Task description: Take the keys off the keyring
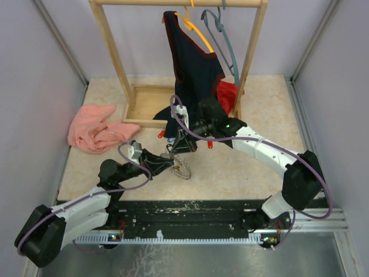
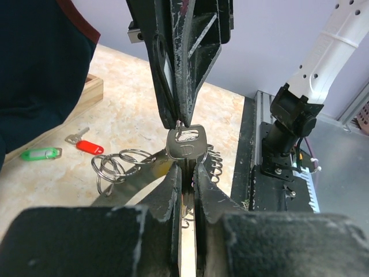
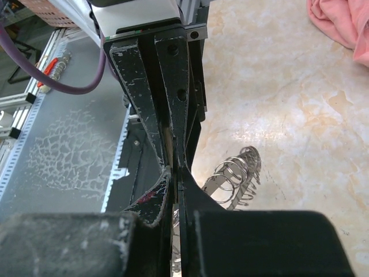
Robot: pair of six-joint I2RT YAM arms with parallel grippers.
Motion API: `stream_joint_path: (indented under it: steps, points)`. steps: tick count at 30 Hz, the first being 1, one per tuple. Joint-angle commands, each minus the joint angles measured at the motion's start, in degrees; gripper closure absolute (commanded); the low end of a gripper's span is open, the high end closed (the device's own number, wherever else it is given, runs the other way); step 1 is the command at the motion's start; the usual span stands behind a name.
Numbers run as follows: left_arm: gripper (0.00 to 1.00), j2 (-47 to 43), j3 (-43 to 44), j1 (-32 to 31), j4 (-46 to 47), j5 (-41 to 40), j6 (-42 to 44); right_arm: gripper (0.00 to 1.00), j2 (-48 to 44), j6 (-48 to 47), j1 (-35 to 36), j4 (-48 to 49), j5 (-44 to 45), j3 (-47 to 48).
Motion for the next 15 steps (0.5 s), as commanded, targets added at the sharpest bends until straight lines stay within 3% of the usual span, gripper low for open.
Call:
stream_joint_path:
  steps: [1, 15]
  points:
    - [1.0, -1.2, 0.3, -0.3, -2.5, 0.7, -4.5, 1.0, -2.8, -2.8, -0.4, 0.7, 1.4, 1.5]
    - [1.0, -1.1, 3.8, -0.1, -17.0, 0.4, -12.1, 1.0, -1.6, -9.5, -0.4, -2.0, 7.6, 0.9]
